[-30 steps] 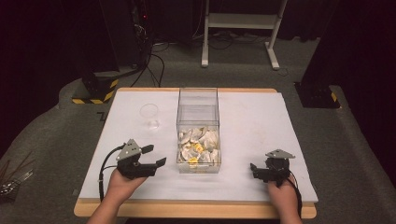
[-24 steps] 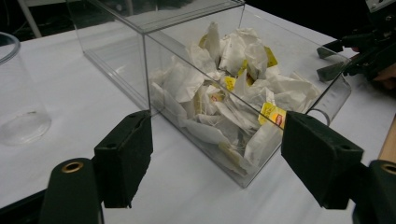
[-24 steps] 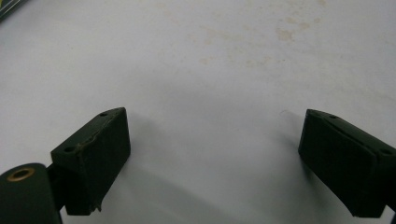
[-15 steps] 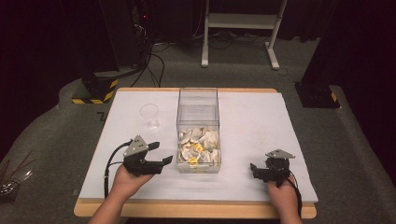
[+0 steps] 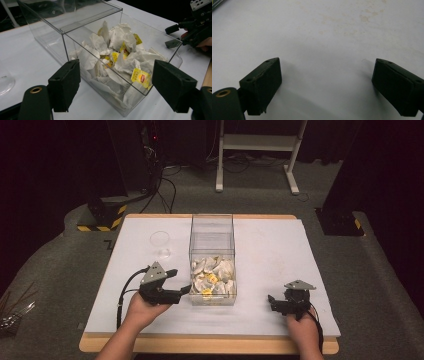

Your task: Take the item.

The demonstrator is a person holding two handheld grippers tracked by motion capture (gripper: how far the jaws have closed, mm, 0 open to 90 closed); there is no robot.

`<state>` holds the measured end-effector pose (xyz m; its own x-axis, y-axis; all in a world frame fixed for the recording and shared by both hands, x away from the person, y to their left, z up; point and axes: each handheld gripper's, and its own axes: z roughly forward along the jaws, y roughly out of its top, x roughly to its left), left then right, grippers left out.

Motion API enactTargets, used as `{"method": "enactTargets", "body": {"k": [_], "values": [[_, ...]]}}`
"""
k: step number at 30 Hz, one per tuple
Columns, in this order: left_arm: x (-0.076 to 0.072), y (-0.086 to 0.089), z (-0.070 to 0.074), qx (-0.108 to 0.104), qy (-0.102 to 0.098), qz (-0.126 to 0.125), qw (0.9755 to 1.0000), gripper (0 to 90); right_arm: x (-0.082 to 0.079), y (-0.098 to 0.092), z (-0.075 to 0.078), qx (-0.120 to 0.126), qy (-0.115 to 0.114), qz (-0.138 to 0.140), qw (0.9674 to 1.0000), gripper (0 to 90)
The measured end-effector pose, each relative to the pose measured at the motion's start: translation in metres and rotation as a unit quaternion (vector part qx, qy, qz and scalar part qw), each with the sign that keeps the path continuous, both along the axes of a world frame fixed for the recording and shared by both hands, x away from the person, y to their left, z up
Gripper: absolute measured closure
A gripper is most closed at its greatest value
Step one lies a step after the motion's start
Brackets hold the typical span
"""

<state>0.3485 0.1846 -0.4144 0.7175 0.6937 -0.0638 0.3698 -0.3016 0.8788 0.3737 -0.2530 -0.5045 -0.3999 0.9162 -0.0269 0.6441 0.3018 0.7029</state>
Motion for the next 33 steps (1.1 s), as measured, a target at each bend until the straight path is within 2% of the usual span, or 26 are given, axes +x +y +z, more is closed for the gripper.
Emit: {"method": "enactTargets", "body": {"k": [13, 18, 26, 33], "values": [[0.009, -0.018, 0.003, 0.003, 0.002, -0.015, 0.9999, 25.0, 0.0, 0.0, 0.0, 0.0, 0.0, 0.0, 1.0, 8.9], [0.013, -0.025, 0.003, 0.01, 0.002, -0.02, 0.9997, 25.3, 0.0, 0.0, 0.0, 0.0, 0.0, 0.0, 1.0, 8.9], [0.021, -0.032, 0.002, 0.007, 0.013, -0.027, 0.9995, 25.8, 0.0, 0.0, 0.0, 0.0, 0.0, 0.0, 1.0, 9.0], [0.028, -0.038, -0.002, 0.018, 0.022, -0.032, 0.9991, 26.9, 0.0, 0.0, 0.0, 0.0, 0.001, 0.0, 1.0, 9.0]]}}
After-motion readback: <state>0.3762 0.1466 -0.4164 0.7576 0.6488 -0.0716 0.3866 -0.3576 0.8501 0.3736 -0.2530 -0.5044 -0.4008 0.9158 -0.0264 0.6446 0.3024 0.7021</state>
